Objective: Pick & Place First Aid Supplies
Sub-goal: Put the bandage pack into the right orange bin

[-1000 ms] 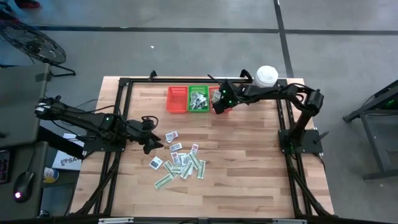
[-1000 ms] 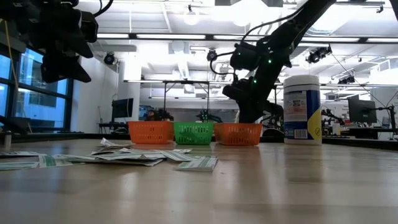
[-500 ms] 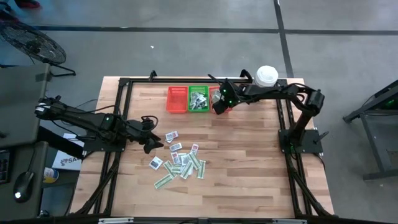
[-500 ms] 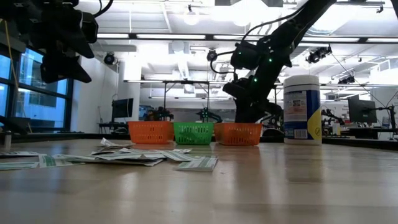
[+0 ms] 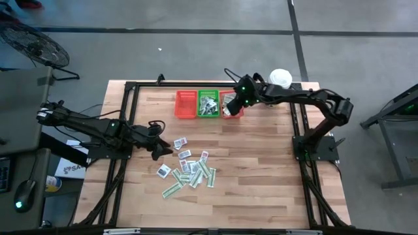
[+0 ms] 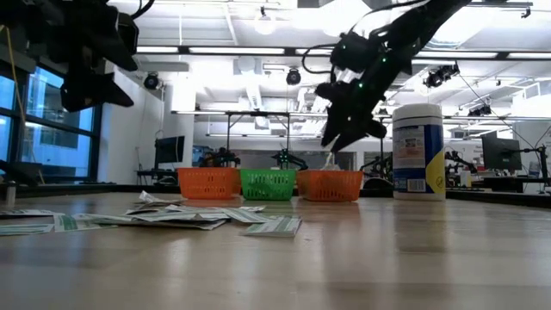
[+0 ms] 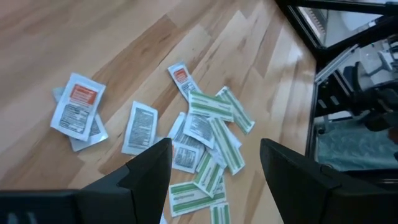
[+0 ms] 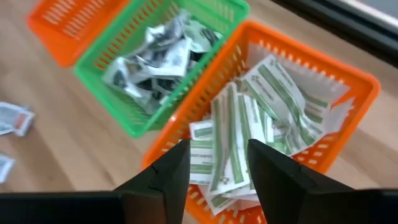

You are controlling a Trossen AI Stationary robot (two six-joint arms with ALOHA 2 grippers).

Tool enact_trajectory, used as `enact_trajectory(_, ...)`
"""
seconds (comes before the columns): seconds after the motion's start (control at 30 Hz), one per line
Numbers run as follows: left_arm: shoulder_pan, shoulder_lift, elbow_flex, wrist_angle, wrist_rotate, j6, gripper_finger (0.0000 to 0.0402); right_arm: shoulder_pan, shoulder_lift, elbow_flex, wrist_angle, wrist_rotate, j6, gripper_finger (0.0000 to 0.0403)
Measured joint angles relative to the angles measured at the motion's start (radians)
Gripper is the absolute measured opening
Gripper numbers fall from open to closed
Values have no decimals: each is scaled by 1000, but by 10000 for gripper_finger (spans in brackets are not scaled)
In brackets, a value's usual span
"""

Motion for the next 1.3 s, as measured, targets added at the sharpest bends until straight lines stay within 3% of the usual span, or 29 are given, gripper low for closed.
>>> enact_trajectory(0.33,0,0,0,-1,-21,3,240,23,-69,0,-4,-148,-89,154)
enact_trajectory(0.6,0,0,0,-1,-24,37,240,184,-80,0,-3,-263,-151,154)
enact_trajectory(0.7,0,0,0,-1,-24,55,240,286,-80,0,-3,-223,-163,154)
enact_trajectory(0.9,0,0,0,-9,-19,67,240,476,-62,0,8,-44,-96,154)
enact_trajectory(1.3,0,0,0,-24,39,114,240,747,155,0,190,122,-20,154)
